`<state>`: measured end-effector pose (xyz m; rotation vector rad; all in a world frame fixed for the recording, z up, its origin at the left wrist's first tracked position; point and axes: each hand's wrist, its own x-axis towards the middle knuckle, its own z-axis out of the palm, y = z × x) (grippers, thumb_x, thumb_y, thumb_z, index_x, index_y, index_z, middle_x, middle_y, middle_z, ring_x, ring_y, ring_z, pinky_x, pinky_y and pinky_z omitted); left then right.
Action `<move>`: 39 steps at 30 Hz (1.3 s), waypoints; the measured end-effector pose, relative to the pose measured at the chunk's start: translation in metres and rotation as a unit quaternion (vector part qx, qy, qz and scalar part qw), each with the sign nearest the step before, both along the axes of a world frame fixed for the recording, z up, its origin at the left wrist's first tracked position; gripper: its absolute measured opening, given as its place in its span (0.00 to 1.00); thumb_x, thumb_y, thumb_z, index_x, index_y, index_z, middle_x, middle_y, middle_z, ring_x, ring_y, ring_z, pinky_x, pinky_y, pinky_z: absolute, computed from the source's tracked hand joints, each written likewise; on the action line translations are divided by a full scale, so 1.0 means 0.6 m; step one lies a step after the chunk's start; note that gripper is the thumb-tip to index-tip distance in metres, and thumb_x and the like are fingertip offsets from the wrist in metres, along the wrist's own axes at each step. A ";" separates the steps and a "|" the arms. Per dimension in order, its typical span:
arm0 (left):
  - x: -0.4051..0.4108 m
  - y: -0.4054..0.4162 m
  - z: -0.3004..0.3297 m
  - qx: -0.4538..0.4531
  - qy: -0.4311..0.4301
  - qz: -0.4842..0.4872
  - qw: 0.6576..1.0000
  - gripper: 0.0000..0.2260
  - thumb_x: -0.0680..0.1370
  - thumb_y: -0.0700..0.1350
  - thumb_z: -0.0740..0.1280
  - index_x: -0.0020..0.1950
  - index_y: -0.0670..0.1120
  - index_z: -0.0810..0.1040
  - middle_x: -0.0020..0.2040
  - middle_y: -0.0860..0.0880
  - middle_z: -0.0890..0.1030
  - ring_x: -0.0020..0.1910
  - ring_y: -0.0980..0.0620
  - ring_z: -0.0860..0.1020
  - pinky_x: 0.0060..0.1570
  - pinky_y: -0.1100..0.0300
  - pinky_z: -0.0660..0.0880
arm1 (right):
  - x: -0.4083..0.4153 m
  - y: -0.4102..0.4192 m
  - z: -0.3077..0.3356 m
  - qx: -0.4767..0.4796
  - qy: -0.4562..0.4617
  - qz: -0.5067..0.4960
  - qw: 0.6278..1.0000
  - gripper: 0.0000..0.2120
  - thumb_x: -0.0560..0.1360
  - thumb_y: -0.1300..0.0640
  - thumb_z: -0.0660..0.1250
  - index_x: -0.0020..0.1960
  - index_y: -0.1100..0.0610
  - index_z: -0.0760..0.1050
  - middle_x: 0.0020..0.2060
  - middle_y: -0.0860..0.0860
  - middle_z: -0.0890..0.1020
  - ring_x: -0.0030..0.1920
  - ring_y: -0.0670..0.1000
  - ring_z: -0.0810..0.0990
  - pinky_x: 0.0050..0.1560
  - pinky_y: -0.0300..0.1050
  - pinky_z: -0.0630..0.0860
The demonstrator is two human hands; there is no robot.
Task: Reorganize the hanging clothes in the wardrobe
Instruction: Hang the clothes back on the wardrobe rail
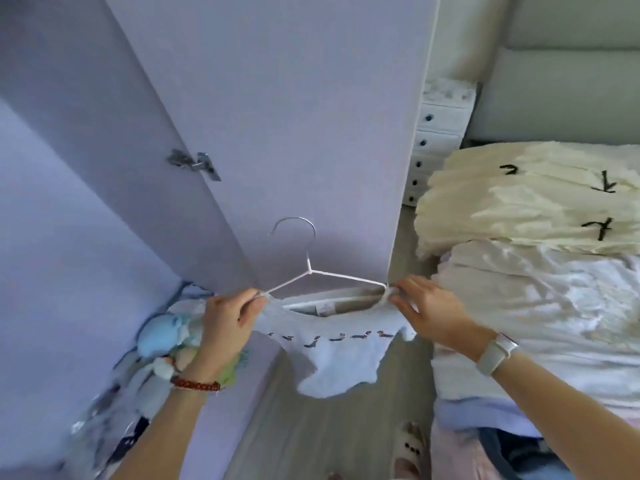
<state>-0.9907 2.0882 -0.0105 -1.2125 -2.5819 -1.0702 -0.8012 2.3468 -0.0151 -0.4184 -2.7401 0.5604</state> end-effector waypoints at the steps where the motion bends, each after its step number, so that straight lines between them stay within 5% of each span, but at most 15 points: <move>1: -0.011 -0.034 0.012 0.002 0.010 0.030 0.999 0.20 0.75 0.53 0.58 0.35 0.39 0.76 0.24 0.46 0.72 0.26 0.48 0.69 0.31 0.54 0.67 | -0.025 -0.015 0.001 -0.005 -0.012 0.039 0.999 0.11 0.77 0.56 0.61 0.56 0.60 0.75 0.49 0.56 0.80 0.51 0.57 0.78 0.49 0.47 0.72; 3: -0.032 -0.096 0.029 0.003 0.039 0.090 0.995 0.18 0.75 0.51 0.59 0.37 0.38 0.78 0.28 0.44 0.77 0.27 0.45 0.73 0.33 0.55 0.71 | -0.076 -0.048 0.010 -0.006 -0.014 0.117 0.993 0.10 0.78 0.57 0.59 0.56 0.59 0.74 0.50 0.55 0.78 0.51 0.56 0.77 0.48 0.45 0.71; 5: -0.051 -0.150 0.042 0.001 0.051 0.169 0.984 0.13 0.75 0.47 0.61 0.41 0.39 0.80 0.35 0.44 0.82 0.35 0.44 0.79 0.47 0.46 0.72 | -0.129 -0.086 0.032 -0.003 0.016 0.166 0.986 0.09 0.78 0.58 0.59 0.53 0.60 0.75 0.46 0.54 0.78 0.48 0.56 0.77 0.44 0.41 0.68; 9: -0.090 -0.228 0.074 -0.026 0.046 0.358 0.932 0.09 0.79 0.45 0.62 0.50 0.44 0.80 0.46 0.44 0.82 0.51 0.41 0.77 0.68 0.40 0.51 | -0.226 -0.158 0.082 0.000 0.074 0.233 0.970 0.12 0.77 0.55 0.57 0.50 0.60 0.77 0.42 0.53 0.82 0.44 0.56 0.80 0.41 0.43 0.71; 15: -0.141 -0.262 0.151 -0.008 0.000 0.463 0.886 0.17 0.79 0.52 0.59 0.67 0.49 0.70 0.67 0.44 0.69 0.70 0.46 0.61 0.70 0.41 0.43 | -0.374 -0.221 0.128 -0.040 0.142 0.219 0.965 0.09 0.78 0.55 0.60 0.51 0.58 0.77 0.37 0.56 0.83 0.41 0.60 0.81 0.38 0.46 0.71; 19: -0.161 -0.242 0.219 -0.042 0.174 0.456 0.872 0.19 0.77 0.48 0.60 0.66 0.43 0.71 0.64 0.40 0.71 0.66 0.41 0.66 0.64 0.43 0.59 | -0.461 -0.249 0.151 -0.084 0.152 0.184 0.967 0.11 0.79 0.54 0.58 0.51 0.57 0.77 0.41 0.58 0.83 0.43 0.62 0.80 0.39 0.48 0.71; 23: -0.191 -0.201 0.300 -0.091 0.341 0.438 0.827 0.18 0.74 0.44 0.62 0.63 0.41 0.74 0.63 0.38 0.73 0.65 0.37 0.69 0.58 0.42 0.65 | -0.550 -0.271 0.197 -0.180 0.152 0.141 0.962 0.12 0.79 0.53 0.57 0.44 0.59 0.75 0.36 0.58 0.81 0.41 0.61 0.78 0.38 0.46 0.68; 28: -0.246 -0.164 0.382 -0.149 0.442 0.460 0.756 0.24 0.74 0.45 0.63 0.70 0.45 0.68 0.71 0.40 0.66 0.71 0.37 0.62 0.66 0.39 0.55 | -0.658 -0.286 0.259 -0.205 0.164 0.106 0.959 0.15 0.79 0.54 0.55 0.40 0.62 0.72 0.38 0.63 0.80 0.42 0.65 0.77 0.37 0.48 0.66; 34: -0.325 -0.169 0.412 -0.193 0.418 0.530 0.712 0.29 0.76 0.50 0.61 0.75 0.48 0.53 0.75 0.41 0.56 0.73 0.36 0.53 0.68 0.36 0.45 | -0.785 -0.299 0.302 -0.189 0.148 0.103 0.965 0.17 0.80 0.53 0.52 0.47 0.64 0.73 0.44 0.64 0.80 0.46 0.65 0.77 0.41 0.49 0.68; 39: -0.355 -0.185 0.394 -0.221 0.451 0.557 0.662 0.29 0.77 0.54 0.58 0.76 0.51 0.51 0.75 0.44 0.56 0.74 0.38 0.52 0.67 0.38 0.44 | -0.845 -0.305 0.310 -0.196 0.134 0.111 0.965 0.21 0.81 0.50 0.50 0.51 0.65 0.73 0.48 0.66 0.79 0.50 0.67 0.77 0.46 0.52 0.71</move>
